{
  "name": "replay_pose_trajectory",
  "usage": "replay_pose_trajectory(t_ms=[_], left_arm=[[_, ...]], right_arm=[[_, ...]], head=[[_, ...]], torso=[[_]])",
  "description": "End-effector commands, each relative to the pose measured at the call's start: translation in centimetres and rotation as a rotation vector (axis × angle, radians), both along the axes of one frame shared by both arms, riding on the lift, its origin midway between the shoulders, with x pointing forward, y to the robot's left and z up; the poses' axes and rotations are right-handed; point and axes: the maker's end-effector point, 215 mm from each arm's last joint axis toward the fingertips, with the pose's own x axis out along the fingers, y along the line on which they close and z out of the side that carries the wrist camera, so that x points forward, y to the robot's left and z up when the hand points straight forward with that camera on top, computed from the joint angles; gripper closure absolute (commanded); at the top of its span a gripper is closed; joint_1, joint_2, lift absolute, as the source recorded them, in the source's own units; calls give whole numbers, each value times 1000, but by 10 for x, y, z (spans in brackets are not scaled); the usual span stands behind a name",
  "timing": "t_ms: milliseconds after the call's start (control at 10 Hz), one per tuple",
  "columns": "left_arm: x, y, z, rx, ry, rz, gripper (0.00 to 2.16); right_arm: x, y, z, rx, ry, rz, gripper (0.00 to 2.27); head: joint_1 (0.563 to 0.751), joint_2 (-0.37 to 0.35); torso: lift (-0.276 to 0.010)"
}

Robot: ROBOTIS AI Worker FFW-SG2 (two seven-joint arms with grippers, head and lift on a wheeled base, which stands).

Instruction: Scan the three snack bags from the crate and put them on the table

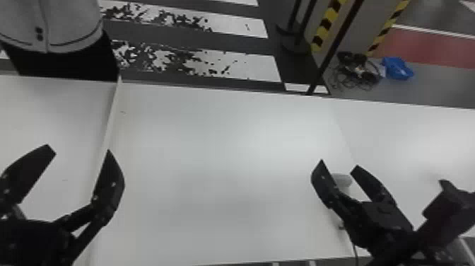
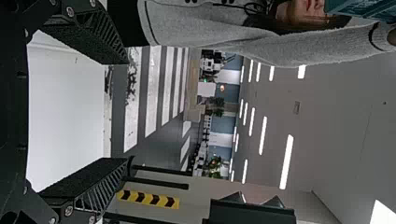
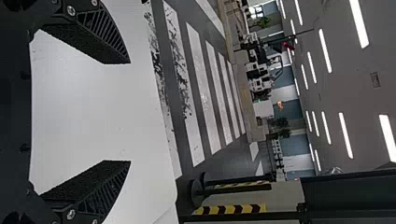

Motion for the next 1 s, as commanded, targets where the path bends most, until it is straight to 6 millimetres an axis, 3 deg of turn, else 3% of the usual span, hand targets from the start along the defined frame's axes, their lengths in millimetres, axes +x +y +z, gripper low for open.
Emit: replay_pose_trajectory(t_ms=[0, 900], left_arm=[[1, 4, -3, -5, 9, 6, 147], [1, 6, -11, -45, 30, -14, 144]], right_arm=[[0, 0, 0, 0, -1, 0, 117], [-1, -2, -4, 0, 12, -3, 124]], head=[[695, -195], [695, -189]], torso=[[-94], [-94]])
